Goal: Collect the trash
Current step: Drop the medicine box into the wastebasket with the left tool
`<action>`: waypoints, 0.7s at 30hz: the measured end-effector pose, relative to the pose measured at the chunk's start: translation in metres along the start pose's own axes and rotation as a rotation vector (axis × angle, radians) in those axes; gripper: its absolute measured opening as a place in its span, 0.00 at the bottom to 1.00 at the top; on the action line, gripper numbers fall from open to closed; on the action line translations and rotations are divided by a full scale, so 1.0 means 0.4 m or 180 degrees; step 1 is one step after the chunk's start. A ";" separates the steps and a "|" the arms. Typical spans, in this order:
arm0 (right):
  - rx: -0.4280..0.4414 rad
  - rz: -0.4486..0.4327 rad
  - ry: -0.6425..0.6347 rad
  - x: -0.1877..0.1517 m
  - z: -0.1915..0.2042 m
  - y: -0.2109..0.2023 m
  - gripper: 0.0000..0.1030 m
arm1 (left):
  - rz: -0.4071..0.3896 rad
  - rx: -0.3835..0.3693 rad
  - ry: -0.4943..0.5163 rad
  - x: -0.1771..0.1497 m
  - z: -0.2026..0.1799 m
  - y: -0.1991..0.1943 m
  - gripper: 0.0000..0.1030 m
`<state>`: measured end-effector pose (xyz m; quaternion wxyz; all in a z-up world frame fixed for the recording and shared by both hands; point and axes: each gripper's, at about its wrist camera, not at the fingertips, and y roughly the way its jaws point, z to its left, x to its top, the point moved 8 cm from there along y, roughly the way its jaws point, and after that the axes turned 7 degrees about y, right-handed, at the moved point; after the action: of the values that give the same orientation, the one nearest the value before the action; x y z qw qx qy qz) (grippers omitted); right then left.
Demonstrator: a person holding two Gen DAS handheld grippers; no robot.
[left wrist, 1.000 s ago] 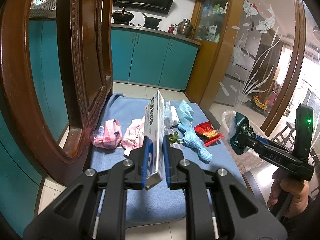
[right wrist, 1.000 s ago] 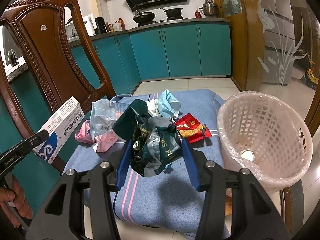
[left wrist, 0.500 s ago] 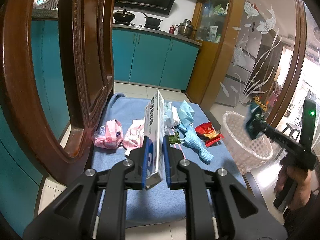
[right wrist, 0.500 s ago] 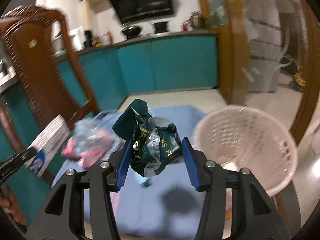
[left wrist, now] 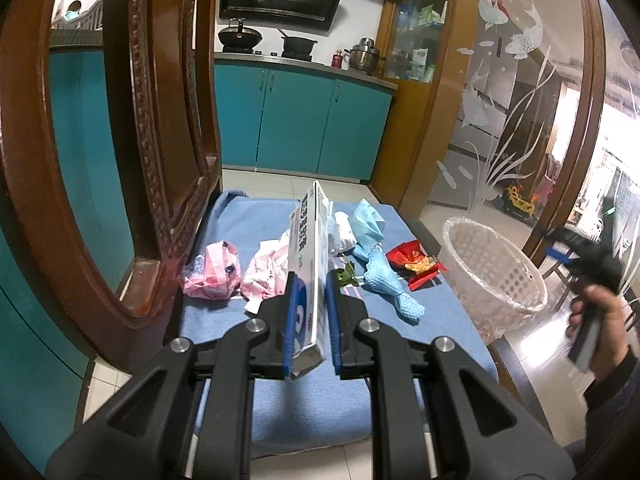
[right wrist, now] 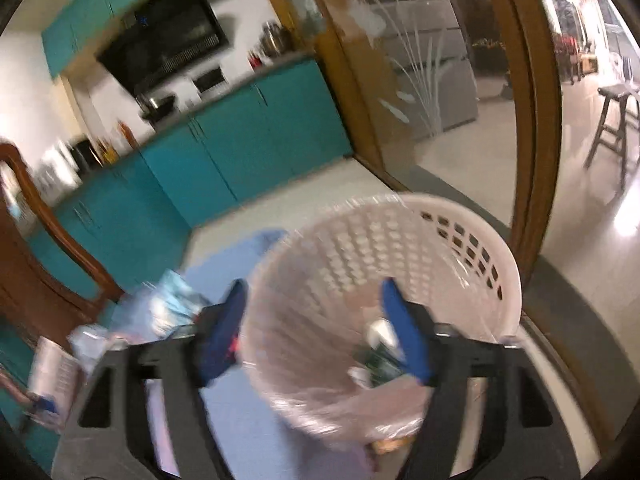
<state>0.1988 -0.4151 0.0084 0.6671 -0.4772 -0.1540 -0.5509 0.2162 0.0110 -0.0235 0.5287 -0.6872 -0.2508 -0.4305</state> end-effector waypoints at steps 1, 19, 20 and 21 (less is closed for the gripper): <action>0.0018 -0.0103 0.0004 0.011 0.006 -0.023 0.89 | 0.0002 -0.0013 0.0015 0.000 -0.006 0.000 0.14; -0.0109 -0.0669 0.0647 0.113 -0.116 -0.105 0.90 | 0.0231 -0.1073 0.0770 0.185 -0.714 0.344 0.28; -0.0099 -0.0664 0.0633 0.111 -0.116 -0.108 0.90 | 0.0286 -0.1041 0.0772 0.186 -0.730 0.371 0.58; -0.0091 -0.0641 0.0600 0.111 -0.114 -0.106 0.90 | 0.0378 -0.0931 0.0717 0.182 -0.734 0.410 0.81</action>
<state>0.1622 -0.4751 0.0379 0.6132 -0.4149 -0.1299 -0.6596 0.2881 -0.3255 -0.0244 0.4724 -0.7178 -0.0838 -0.5046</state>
